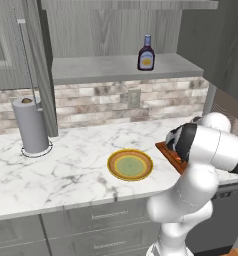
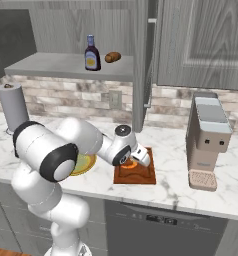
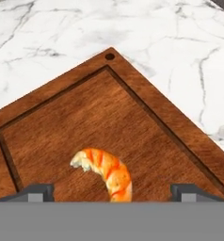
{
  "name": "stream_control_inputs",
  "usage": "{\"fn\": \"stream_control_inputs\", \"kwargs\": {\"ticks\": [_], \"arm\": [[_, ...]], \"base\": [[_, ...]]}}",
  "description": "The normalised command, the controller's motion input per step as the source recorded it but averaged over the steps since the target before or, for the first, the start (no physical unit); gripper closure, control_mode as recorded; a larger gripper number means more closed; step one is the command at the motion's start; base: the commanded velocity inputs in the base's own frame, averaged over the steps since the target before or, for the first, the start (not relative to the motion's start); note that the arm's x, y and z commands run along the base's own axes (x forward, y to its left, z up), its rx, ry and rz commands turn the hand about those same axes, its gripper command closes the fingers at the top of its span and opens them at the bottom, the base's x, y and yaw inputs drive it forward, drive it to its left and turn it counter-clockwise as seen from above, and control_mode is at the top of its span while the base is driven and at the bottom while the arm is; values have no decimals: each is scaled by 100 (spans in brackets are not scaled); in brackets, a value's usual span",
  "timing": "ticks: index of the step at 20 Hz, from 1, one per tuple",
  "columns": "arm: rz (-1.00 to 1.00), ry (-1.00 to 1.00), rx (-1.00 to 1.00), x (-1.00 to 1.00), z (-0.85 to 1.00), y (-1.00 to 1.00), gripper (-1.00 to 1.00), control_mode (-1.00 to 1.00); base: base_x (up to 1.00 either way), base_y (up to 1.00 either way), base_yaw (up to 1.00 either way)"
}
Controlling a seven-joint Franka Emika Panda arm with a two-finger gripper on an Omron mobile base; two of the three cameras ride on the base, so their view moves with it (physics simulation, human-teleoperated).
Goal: Pick the shrimp from the plate and place it on the cutting board. Then pick the condiment bottle from the cabinet and place it next to the cutting board.
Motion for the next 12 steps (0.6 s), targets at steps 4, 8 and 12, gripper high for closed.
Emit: {"fn": "stream_control_inputs", "kwargs": {"ticks": [4, 8, 12], "arm": [[0, 0, 0, -12, 25, 0, -100, -100], [0, 0, 0, -14, 18, 8, -100, -100], [0, 0, 0, -15, 2, 18, -100, -100]], "base": [[0, 0, 0], [0, 0, 0], [0, 0, 0]]}}
